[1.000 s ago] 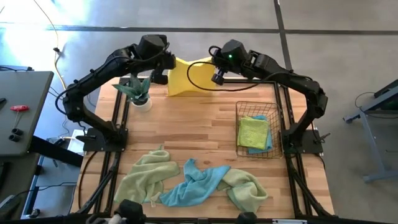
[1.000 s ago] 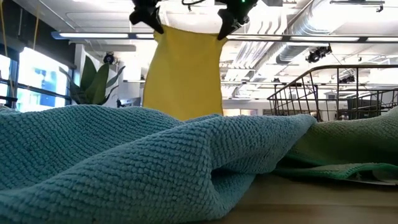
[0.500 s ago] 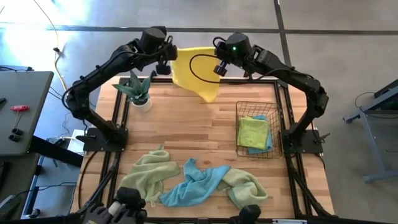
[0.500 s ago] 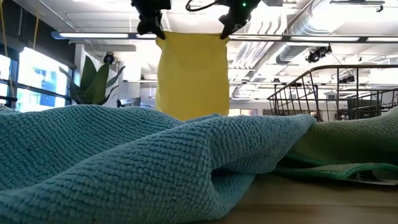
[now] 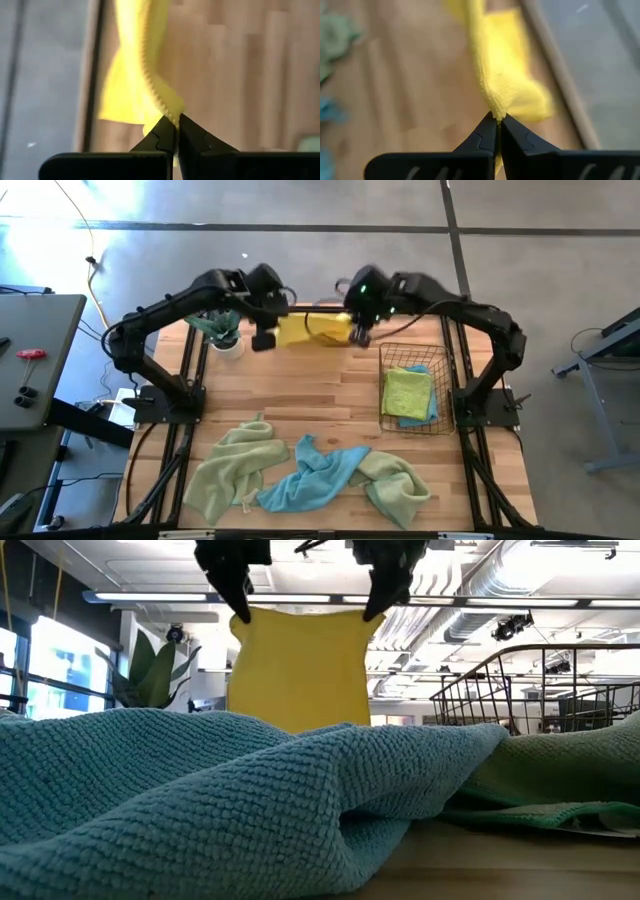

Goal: Fold microfiber towels
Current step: Fold the yellow microfiber cloth

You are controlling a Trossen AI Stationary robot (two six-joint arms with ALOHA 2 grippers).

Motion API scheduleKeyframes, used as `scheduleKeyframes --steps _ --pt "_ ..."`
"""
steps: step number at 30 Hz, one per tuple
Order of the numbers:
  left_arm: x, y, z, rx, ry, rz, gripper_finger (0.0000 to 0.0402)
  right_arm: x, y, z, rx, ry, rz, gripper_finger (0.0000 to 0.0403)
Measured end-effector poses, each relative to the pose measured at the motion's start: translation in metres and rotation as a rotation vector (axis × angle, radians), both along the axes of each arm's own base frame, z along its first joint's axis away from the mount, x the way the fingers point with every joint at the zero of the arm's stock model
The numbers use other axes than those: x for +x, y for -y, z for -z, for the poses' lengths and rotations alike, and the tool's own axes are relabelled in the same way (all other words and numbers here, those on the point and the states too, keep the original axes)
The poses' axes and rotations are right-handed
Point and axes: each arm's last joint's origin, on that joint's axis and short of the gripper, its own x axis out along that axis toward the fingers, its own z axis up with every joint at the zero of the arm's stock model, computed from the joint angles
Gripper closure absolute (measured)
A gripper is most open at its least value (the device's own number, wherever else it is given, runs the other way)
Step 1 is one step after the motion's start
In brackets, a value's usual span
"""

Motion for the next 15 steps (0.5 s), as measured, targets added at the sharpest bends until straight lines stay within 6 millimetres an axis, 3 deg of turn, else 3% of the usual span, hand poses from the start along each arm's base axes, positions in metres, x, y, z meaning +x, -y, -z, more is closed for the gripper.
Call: scheduleKeyframes --steps 9,15 --pt "0.023 0.051 0.062 -0.130 -0.149 0.079 0.0402 0.012 -0.044 0.069 0.185 -0.170 -0.127 0.0402" --pt "0.032 0.072 0.080 -0.084 -0.168 0.120 0.0402 0.013 -0.056 0.088 0.231 -0.198 -0.148 0.0402"
